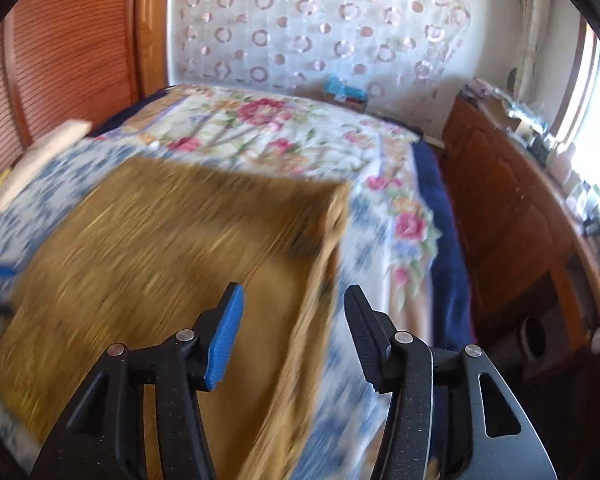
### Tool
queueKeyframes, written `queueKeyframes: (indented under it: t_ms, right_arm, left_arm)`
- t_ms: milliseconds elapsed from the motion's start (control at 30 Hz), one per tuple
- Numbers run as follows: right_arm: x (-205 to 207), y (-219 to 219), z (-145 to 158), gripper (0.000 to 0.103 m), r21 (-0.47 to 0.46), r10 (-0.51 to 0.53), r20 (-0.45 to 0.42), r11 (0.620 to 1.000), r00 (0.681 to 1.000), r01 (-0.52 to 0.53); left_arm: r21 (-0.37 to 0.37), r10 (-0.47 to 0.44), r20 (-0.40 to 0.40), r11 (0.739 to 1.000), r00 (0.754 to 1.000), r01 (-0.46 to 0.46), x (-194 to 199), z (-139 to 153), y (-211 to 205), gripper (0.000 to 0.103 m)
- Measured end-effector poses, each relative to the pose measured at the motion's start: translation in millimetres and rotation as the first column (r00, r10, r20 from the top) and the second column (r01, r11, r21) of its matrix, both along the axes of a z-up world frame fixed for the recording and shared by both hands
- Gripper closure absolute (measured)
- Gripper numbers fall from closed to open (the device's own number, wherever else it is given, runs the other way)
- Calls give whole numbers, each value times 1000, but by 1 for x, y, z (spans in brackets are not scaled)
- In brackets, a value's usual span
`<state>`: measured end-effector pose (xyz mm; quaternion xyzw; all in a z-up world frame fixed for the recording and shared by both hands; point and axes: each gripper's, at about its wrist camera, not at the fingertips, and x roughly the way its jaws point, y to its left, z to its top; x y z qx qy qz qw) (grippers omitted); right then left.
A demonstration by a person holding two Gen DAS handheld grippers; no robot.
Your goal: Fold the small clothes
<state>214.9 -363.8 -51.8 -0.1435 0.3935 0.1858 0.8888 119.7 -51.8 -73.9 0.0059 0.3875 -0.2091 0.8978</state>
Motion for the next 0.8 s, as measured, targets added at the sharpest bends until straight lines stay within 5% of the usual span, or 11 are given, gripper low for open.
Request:
queueKeyframes:
  t_ms: [233,300,333,367,700,800]
  right_arm:
    - [-59,-14,-25,50,1,-38,-54,999,998,38]
    - [-65,-16,-31,66,2,-35,-61,999,998,35]
    - [-68,-16,-31,95,10,-23,-55,1000,998,24]
    - [-72,-18,-30,98,12,-21,-36,1000,999,21]
    - [-80,-28,-16,99,60,-47,8,997,999,46]
    - [-81,-29,-18,91,59,-67,11,996,998,66]
  left_arm:
    - [16,-15,-9,1000,1000,15,-15,-4,-8,57]
    - [19,-15,-11,1000,1000,16,-18,-5,-10,57]
    - [25,-15,-12,1000,1000,16,-20,-5,-11,57]
    - [32,-14,-13,999,1000,14,-21,-6,-12,57]
    - [36,-7,-56,999,998,9,-30,-18,-15,57]
    - [38,-9,-56,999,998,11,-30,-18,-15,57]
